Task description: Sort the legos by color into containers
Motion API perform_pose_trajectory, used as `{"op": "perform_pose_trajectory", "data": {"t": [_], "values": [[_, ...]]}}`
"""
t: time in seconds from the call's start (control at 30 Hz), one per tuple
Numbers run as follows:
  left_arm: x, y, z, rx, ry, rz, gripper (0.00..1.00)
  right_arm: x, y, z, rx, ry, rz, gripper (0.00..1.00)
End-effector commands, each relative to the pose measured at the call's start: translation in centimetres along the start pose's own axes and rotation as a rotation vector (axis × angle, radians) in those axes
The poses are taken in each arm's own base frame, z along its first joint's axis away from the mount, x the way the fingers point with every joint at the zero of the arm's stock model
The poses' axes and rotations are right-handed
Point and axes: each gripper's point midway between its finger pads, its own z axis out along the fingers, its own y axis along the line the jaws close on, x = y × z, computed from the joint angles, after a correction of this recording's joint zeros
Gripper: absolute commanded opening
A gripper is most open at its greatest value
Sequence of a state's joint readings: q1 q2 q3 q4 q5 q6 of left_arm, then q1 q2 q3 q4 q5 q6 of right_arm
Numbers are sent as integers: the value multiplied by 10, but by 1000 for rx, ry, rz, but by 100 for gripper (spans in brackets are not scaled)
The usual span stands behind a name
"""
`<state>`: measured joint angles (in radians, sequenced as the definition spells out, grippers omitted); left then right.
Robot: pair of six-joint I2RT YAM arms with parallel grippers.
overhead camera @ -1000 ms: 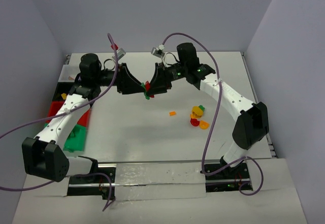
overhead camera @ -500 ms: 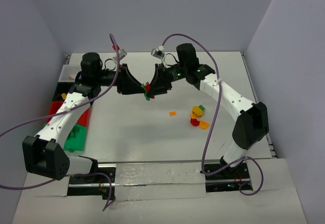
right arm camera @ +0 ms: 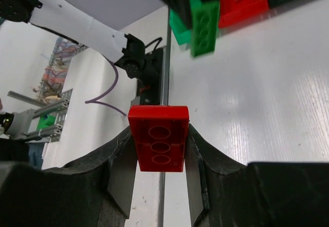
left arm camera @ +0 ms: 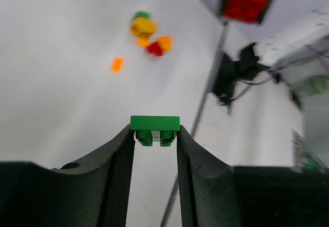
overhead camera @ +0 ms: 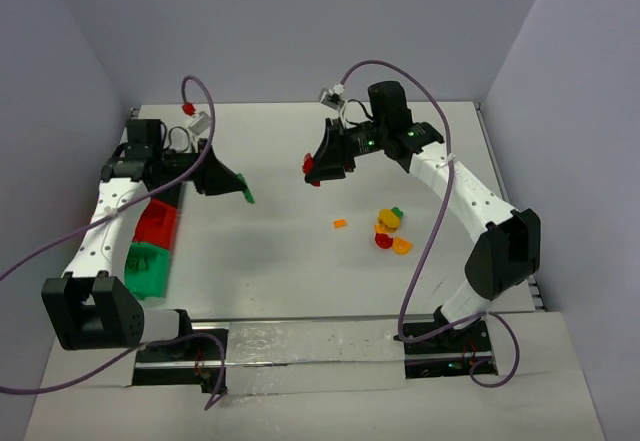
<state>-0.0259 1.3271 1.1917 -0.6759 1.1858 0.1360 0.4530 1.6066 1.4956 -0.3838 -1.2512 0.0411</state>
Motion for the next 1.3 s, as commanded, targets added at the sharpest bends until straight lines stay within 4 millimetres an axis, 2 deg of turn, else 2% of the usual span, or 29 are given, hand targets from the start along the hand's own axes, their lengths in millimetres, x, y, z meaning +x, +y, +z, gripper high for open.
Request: {"op": "perform_pose_trajectory", "data": {"t": [0.0,0.1,0.13,0.17,0.2,0.3,0.4,0.57,0.67,0.83,0.97,1.07,1.17,1.2,1.27], "values": [[36,40,-75,-424,122,77,0,5,-2,-5,69,18,-50,0],[84,83,-139,-791,270,25,0,7,-10,-3,100,24,-43,0],[106,95,-174,-963,337,13,0,6,-13,0,109,28,-42,0],[107,96,-191,-1039,356,22,0,7,-15,0,109,31,-38,0],[130,101,-212,-1133,412,-9,0,6,-16,4,102,34,-30,0],[152,103,-246,-1279,464,-54,0,4,-19,9,97,37,-32,0],[155,112,-267,-1380,449,-71,0,4,-19,14,86,37,-33,0],[150,128,-281,-1438,421,-88,0,5,-17,17,76,47,-35,0],[156,138,-286,-1451,442,-99,0,9,-15,16,76,58,-41,0],[165,137,-291,-1460,488,-99,3,12,-16,16,94,68,-43,0],[171,132,-291,-1440,521,-103,15,7,-18,18,107,69,-49,0],[170,125,-291,-1407,531,-111,38,7,-20,20,109,76,-55,0],[159,120,-285,-1360,509,-100,51,6,-21,24,113,79,-49,0],[154,118,-282,-1334,496,-92,61,6,-23,26,115,77,-49,0],[129,112,-275,-1285,427,-52,67,4,-26,31,125,67,-43,0]]}}
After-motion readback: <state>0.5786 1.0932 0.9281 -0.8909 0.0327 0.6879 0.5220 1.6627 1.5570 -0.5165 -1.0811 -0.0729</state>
